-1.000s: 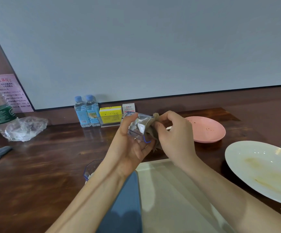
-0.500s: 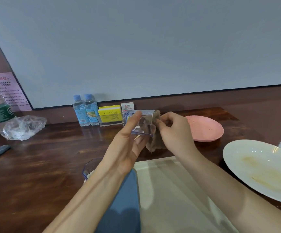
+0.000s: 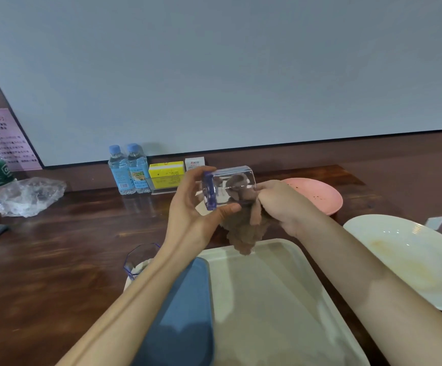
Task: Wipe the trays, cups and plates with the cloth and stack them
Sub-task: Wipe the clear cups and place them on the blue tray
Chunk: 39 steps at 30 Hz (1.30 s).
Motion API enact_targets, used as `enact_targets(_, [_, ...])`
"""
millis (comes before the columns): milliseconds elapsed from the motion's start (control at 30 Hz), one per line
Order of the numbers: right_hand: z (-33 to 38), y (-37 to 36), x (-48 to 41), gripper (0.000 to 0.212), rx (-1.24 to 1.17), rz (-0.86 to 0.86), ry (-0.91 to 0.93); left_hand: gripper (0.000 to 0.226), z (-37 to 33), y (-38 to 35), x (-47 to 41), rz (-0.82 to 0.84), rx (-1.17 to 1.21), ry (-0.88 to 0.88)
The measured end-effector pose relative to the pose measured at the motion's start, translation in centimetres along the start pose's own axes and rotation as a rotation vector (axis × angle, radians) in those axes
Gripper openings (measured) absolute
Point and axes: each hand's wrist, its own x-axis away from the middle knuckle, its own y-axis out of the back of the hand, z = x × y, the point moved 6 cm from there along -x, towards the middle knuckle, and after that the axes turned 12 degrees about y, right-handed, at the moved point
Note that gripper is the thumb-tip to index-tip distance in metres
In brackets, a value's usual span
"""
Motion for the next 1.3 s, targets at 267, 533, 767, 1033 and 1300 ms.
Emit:
enact_targets(267, [-0.4,0.9,-0.4,0.028,0.075,0.170,-0.021,0.076,-0.6,-0.6,1.2,-0.151,-0.570,-0.386])
enact_targets(533, [3.6,1.8,2.1,0.030,-0.161,0.198,0.073,0.063,-0.4,0.4,3.7,-0.314,-0.812,-0.460])
enact_targets(767, [4.1,-4.5,3.6,0.042,-0.437,0.477,0.084,0.065,0.3,2.8,8.2,-0.291,-0.602,-0.008])
enact_targets(1033, [3.1,-8.4,4.8,0.022,-0.531,0.587,0.067,0.055,1.5,7.2,13.5,-0.316,-0.736,0.075])
enact_targets(1300, [-2.2,-11.3,2.9,0.024,-0.604,0.419,-0.132,0.067,1.4,9.0,16.6,-0.439,-0.661,0.007])
